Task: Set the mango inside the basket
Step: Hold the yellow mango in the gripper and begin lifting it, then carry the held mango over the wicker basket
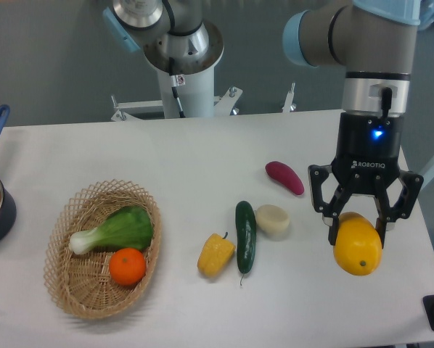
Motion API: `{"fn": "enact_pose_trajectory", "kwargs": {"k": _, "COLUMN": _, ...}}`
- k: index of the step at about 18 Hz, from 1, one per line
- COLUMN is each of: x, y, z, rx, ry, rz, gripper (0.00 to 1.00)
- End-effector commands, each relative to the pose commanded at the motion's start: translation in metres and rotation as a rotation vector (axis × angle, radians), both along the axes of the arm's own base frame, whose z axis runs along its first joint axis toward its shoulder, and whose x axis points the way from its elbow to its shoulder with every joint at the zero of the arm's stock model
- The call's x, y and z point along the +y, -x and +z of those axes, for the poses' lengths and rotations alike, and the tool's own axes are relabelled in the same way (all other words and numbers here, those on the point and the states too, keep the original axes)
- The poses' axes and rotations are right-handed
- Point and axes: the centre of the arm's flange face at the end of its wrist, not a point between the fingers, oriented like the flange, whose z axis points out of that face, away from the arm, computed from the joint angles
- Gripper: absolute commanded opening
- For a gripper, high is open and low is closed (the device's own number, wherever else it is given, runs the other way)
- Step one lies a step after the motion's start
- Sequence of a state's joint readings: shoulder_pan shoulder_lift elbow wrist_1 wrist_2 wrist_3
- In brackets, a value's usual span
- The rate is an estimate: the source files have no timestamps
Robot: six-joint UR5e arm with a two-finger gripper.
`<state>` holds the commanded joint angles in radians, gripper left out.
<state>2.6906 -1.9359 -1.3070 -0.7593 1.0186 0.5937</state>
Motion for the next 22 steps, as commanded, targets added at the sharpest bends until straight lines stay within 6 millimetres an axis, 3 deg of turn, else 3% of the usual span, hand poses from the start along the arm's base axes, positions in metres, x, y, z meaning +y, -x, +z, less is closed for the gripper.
{"fn": "enact_pose_trajectory", "kwargs": {"k": 7, "x": 0.017, "y": -0.009, "z": -0.020, "rx": -0.028, "ry": 0.019, "rz": -0.029, "gripper": 0.15}}
{"fn": "enact_pose_trajectory", "kwargs": {"k": 9, "x": 0.032, "y": -0.018, "z": -0.035, "rx": -0.045, "ry": 0.037, "rz": -0.055, "gripper": 0.15}}
{"fn": "enact_pose_trajectory", "kwargs": {"k": 12, "x": 0.036, "y": -0.026, "z": -0.069, "rx": -0.068, "ry": 0.088, "rz": -0.079, "gripper": 0.15}}
{"fn": "enact_pose_trajectory", "kwargs": {"k": 14, "x": 0.053, "y": -0.053, "z": -0.089, "rx": -0.057, "ry": 0.137, "rz": -0.148, "gripper": 0.15}}
{"fn": "enact_pose_trajectory", "kwargs": {"k": 18, "x": 0.063, "y": -0.117, "z": -0.117, "rx": -0.107, "ry": 0.184, "rz": -0.221, "gripper": 0.15}}
{"fn": "enact_pose_trajectory", "kwargs": {"k": 20, "x": 0.056, "y": -0.150, "z": -0.137, "rx": -0.130, "ry": 0.215, "rz": -0.266, "gripper": 0.15}}
{"fn": "enact_pose_trajectory", "kwargs": {"k": 22, "x": 0.045, "y": -0.172, "z": -0.144, "rx": -0.144, "ry": 0.224, "rz": -0.296, "gripper": 0.15}}
